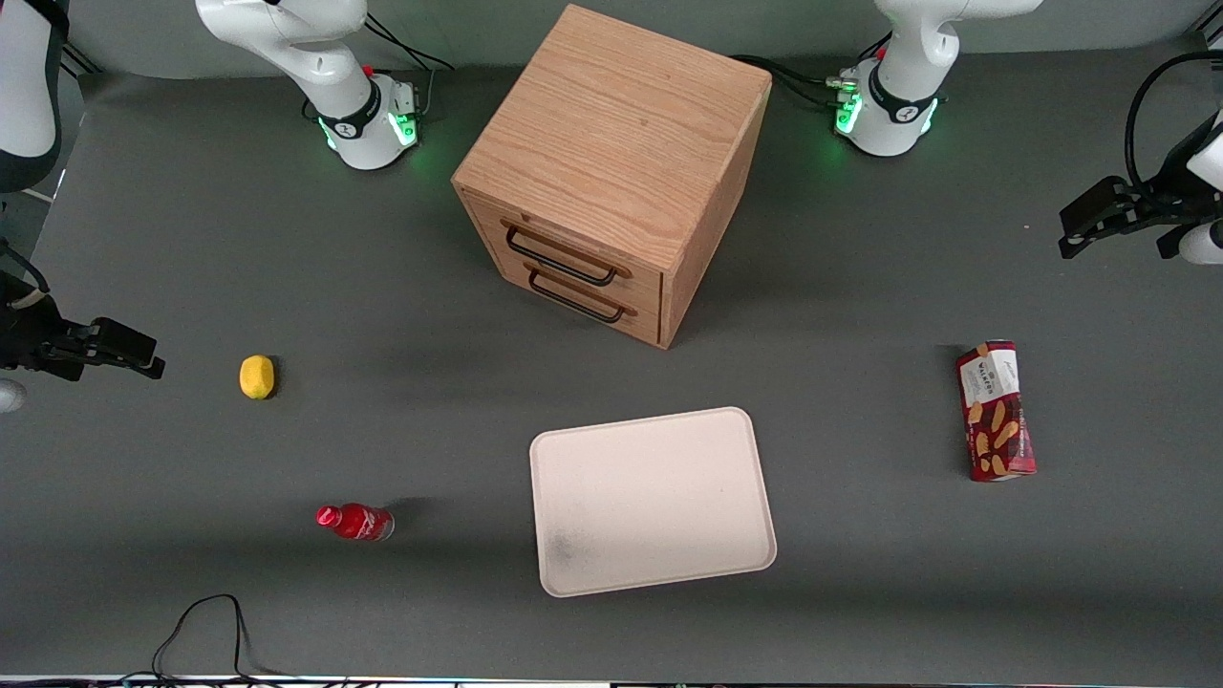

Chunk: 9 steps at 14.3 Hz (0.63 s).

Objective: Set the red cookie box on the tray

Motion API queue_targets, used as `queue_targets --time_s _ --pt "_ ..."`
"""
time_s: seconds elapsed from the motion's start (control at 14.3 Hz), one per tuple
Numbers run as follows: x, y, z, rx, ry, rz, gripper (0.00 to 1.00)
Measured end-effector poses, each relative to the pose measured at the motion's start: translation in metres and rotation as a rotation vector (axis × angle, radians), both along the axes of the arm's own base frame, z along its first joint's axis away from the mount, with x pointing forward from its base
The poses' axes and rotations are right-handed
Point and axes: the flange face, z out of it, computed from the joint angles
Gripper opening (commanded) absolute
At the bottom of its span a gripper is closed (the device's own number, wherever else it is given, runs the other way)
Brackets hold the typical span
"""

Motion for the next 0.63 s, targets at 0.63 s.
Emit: queue_targets --time_s 0.63 --pt "0.0006 0.0011 -0.0024 -0.008 0.005 0.009 1.0"
